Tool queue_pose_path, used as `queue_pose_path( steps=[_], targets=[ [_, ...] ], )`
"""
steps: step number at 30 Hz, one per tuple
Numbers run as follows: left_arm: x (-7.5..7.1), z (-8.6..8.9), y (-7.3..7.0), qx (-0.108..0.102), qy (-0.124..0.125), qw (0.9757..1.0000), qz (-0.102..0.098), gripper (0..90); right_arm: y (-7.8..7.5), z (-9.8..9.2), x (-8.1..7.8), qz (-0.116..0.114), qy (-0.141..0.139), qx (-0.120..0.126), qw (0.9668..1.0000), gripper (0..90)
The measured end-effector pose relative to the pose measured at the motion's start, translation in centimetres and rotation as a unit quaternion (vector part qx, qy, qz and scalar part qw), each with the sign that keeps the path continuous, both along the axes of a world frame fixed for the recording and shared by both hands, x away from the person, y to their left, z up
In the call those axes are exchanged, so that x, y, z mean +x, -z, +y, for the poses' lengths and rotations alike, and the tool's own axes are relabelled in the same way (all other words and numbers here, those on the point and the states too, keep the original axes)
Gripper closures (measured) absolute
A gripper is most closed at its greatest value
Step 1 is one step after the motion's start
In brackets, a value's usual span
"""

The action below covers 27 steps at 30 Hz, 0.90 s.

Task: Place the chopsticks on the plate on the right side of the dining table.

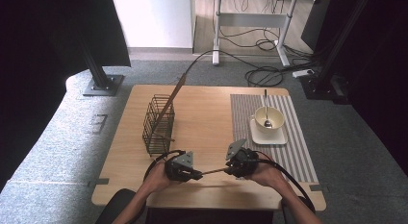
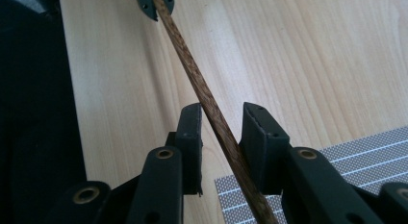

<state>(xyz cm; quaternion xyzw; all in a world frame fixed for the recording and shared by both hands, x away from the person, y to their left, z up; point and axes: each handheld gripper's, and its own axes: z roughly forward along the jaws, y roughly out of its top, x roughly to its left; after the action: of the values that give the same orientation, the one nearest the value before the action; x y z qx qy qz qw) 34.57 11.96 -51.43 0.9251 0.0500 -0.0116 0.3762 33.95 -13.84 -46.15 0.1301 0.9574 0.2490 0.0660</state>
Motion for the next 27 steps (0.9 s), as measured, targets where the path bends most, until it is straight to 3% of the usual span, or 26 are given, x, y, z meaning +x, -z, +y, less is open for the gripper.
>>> queue_pose_path(
  steps=[6,13,17,19,21,25,27],
  targets=[
    [0.0,0.1,-0.1,-0.004,0.002,1.0000,-0.006,83.5,0.0,-0.2,-0.2,0.010,-0.022,-0.007,0.9997,75.1],
    [0.4,0.5,0.1,-0.026,-0.028,0.9993,0.002,74.6,0.0,0.0,-0.8,0.038,-0.050,-0.004,0.9980,83.0],
    [0.6,0.9,0.3,-0.048,-0.063,0.9968,0.005,52.6,-0.2,-0.1,-0.9,0.030,-0.043,-0.001,0.9986,83.0],
    [0.8,1.1,0.4,-0.061,-0.082,0.9947,0.015,36.3,-0.6,-0.6,-0.8,0.021,-0.035,0.004,0.9991,83.0],
    [1.0,1.4,0.6,-0.077,-0.106,0.9911,0.026,31.5,-0.7,-0.8,-0.8,0.020,-0.031,0.006,0.9993,83.0],
    [1.0,1.3,0.9,-0.074,-0.139,0.9874,0.013,10.5,-1.0,-1.8,-0.7,0.013,-0.016,0.007,0.9998,83.0],
    [0.9,1.0,1.1,-0.064,-0.150,0.9866,0.006,6.7,-1.0,-1.9,-0.8,0.014,-0.014,0.007,0.9998,83.0]
  ],
)
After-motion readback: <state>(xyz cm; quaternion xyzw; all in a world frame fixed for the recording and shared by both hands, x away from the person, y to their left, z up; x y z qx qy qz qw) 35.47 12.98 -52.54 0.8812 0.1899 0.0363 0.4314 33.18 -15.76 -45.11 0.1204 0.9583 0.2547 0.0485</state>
